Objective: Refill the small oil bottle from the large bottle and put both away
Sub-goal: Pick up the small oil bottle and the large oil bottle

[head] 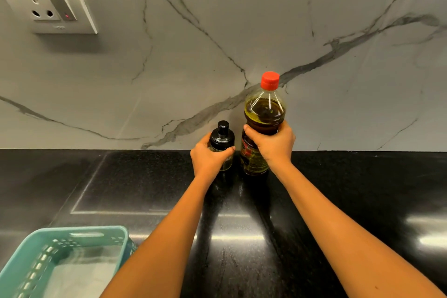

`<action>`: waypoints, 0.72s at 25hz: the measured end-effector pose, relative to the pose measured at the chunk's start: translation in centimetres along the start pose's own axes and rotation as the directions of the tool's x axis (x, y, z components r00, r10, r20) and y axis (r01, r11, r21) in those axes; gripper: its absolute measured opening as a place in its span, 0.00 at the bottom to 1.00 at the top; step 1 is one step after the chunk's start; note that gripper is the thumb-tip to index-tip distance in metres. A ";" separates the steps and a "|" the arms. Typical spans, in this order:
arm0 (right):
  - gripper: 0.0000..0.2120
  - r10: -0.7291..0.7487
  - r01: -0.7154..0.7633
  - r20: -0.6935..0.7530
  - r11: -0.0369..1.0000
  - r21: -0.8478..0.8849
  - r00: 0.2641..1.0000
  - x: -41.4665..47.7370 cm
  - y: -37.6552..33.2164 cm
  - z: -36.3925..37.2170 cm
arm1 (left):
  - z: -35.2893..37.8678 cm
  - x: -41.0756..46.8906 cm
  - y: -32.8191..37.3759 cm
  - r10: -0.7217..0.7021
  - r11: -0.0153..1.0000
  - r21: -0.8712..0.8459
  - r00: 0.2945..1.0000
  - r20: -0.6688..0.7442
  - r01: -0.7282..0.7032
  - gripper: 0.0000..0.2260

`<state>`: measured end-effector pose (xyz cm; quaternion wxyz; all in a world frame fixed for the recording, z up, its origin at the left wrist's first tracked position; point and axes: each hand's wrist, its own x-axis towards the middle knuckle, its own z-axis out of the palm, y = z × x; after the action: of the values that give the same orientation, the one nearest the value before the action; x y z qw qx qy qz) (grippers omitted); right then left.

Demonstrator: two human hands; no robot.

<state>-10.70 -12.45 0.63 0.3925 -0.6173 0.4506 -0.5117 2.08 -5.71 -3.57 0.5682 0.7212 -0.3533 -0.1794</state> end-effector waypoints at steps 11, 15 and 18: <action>0.23 0.019 -0.018 0.027 0.999 -0.030 0.999 -11.0 -3.4 -8.3 | -6.6 -13.4 3.2 0.052 0.996 -0.077 0.999 0.010 -0.051 0.20; 0.23 -0.001 0.003 0.060 0.999 -0.035 0.998 -15.6 -4.6 -12.4 | -8.2 -19.4 3.5 0.028 0.993 -0.115 0.999 -0.028 -0.031 0.21; 0.22 -0.011 0.012 0.042 1.000 -0.017 0.999 -18.9 -5.3 -15.4 | -9.4 -23.5 3.3 0.063 0.993 -0.099 0.998 -0.024 -0.065 0.19</action>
<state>-26.35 6.86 2.99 0.3935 -0.6340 0.4431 -0.4968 -8.85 17.16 -1.05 0.6126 0.6819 -0.3611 -0.1711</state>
